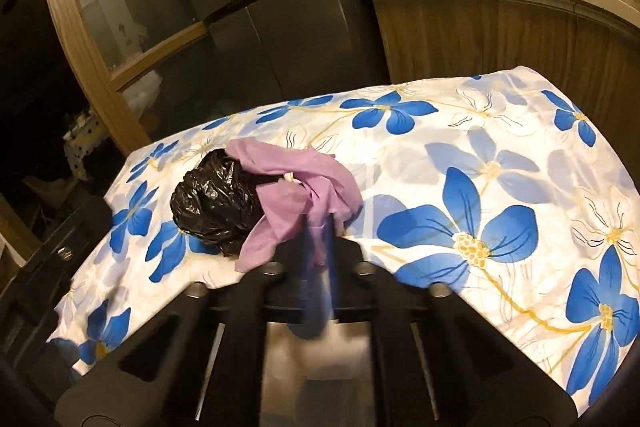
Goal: Collect trash
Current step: 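Grasp the black bag with the left tool while the right tool grasps the purple glove, then carry the black bag and purple glove in both tools over the black bin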
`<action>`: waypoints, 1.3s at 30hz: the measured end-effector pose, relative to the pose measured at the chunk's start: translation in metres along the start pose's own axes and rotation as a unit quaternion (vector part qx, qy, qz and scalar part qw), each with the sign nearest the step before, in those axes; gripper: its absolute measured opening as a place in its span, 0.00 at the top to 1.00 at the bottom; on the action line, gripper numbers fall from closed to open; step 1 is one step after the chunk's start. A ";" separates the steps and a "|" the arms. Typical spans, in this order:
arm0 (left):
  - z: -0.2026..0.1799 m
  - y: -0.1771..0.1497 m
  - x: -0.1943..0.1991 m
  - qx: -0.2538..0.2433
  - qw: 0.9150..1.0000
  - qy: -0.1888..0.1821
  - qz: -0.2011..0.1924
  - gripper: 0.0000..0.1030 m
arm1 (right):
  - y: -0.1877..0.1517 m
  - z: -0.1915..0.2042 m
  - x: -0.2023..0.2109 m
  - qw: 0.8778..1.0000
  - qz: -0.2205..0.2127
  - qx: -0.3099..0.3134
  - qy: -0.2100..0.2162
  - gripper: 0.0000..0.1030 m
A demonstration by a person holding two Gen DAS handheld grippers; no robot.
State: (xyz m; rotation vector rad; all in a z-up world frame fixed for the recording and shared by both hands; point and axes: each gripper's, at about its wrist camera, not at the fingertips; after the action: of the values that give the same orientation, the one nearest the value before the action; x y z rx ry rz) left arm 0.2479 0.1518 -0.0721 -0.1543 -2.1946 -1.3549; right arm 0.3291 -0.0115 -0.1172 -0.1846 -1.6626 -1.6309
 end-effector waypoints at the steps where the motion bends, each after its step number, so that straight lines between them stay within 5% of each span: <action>1: -0.002 0.000 -0.003 -0.001 1.000 -0.001 0.003 0.06 | -0.001 -0.002 0.005 1.000 -0.006 -0.001 -0.005 0.98; 8: -0.030 0.000 -0.037 -0.007 0.999 -0.016 0.037 0.07 | -0.007 -0.023 0.052 0.997 -0.058 0.000 -0.052 0.98; 11: -0.036 -0.003 -0.055 -0.010 0.998 -0.011 0.065 0.14 | -0.012 -0.031 0.077 0.995 -0.077 0.006 -0.066 0.98; 22: -0.030 -0.016 -0.067 0.000 0.992 -0.025 0.121 0.80 | -0.023 -0.046 0.117 0.993 -0.092 0.008 -0.080 0.98; 31: -0.041 -0.017 0.001 0.009 0.997 -0.038 0.066 0.84 | -0.027 -0.055 0.149 0.991 -0.112 0.000 -0.079 0.98; 39: -0.089 -0.030 0.053 -0.014 0.996 -0.078 0.036 0.84 | -0.034 -0.075 0.190 0.986 -0.137 -0.012 -0.096 0.98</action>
State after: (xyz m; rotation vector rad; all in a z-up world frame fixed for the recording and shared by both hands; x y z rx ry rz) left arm 0.2264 0.0515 -0.0390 -0.3571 -2.2739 -1.3759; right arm 0.2106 -0.1616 -0.0382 -0.1335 -1.8798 -1.8875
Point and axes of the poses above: each gripper's, at about its wrist camera, not at the fingertips, and x roughly against the way its jaws point, z to its left, y to its top, and after that the axes turned 12 degrees about x, right-handed
